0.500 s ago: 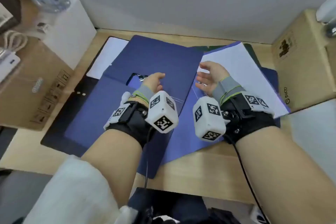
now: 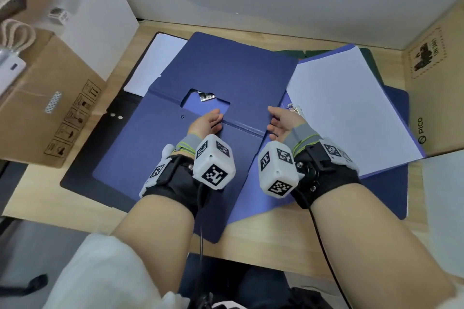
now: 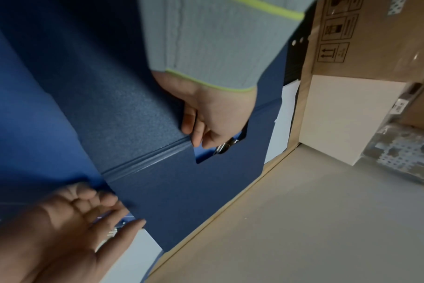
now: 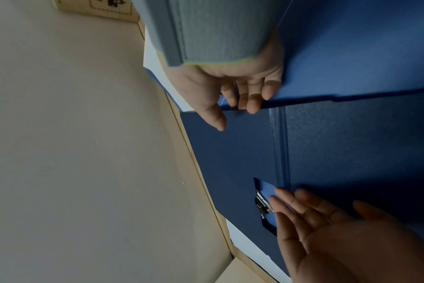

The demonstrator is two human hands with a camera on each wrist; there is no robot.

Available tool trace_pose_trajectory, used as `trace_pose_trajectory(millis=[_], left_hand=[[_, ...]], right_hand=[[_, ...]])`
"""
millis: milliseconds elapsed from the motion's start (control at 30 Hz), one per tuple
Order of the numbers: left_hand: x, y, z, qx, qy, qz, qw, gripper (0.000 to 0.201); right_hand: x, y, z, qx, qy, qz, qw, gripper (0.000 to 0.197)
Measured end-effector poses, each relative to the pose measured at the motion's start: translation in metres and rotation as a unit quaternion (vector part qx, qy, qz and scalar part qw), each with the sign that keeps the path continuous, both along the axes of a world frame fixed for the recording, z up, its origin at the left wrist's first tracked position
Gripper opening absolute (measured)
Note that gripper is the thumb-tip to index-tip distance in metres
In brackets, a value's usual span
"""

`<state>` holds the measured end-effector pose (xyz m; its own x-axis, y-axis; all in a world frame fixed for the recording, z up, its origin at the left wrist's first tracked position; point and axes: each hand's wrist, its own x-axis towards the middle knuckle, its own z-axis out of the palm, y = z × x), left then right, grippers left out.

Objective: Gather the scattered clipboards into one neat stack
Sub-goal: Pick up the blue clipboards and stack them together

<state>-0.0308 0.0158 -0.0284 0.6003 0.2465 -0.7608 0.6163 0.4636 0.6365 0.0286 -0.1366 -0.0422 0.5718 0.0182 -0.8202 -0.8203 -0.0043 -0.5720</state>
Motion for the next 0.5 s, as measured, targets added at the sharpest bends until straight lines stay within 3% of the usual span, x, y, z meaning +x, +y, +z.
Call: trace_pose_trajectory(millis=[100,300,400,500], left_hand=[[-0.003,0.001,0.014,0.002,-0.003,0.007,1.0,0.043],[0.007,0.004,0.049,-0.031,-0.024,0.02,0.999,0.026],[0.012,0.005,0.067,-0.027,-0.058,0.043,0.997,0.021],[0.017,0.011,0.079,0.012,-0.076,0.134,0.988,0.017]], right_hand=[[-0.005,0.012,-0.001,0.032,-0.029,-0.004,0.999,0.016],[-0.002,0.024,0.014,0.047,-0.085,-0.057,0.994,0.074],[0.007,0.022,0.025,0.064,-0.11,-0.05,0.991,0.074],[0.005,0.024,0.055,0.11,-0.116,-0.069,0.985,0.064]])
